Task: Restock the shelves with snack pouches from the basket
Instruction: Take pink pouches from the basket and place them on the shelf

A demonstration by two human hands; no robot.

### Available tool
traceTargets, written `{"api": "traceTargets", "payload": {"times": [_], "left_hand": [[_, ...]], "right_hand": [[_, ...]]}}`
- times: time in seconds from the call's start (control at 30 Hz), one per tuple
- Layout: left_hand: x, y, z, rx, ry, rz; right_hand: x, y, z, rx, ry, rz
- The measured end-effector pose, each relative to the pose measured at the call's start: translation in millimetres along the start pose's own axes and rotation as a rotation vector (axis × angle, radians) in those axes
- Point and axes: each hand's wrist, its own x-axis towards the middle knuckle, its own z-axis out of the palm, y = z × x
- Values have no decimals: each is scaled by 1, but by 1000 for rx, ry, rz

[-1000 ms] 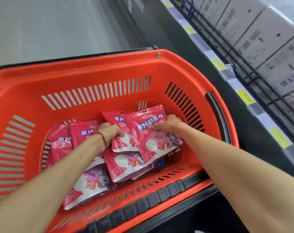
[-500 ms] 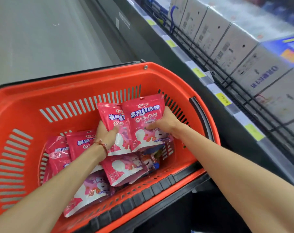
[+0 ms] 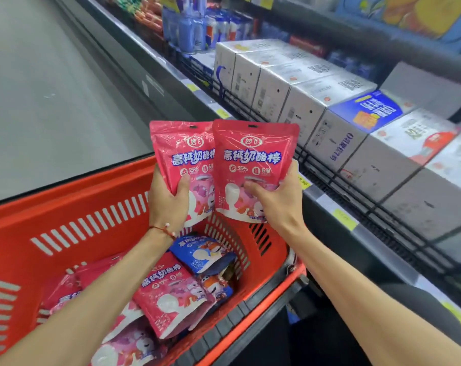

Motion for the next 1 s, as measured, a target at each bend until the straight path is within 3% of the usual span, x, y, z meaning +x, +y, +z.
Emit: {"api": "traceTargets", "payload": {"times": [0.3, 0.47, 0.7, 1.0], "left_hand": [[15, 90, 81, -137, -133, 213], [6, 137, 134, -169, -296, 277], [-51, 206, 201, -303, -529, 346], [-134, 281, 260, -433, -615, 438]], "right_hand": [[24, -39, -85, -7, 383, -96], [19, -51, -152, -52, 516, -91], [-23, -61, -252, -110, 740, -40], [-68, -90, -373, -130, 886, -62]]}}
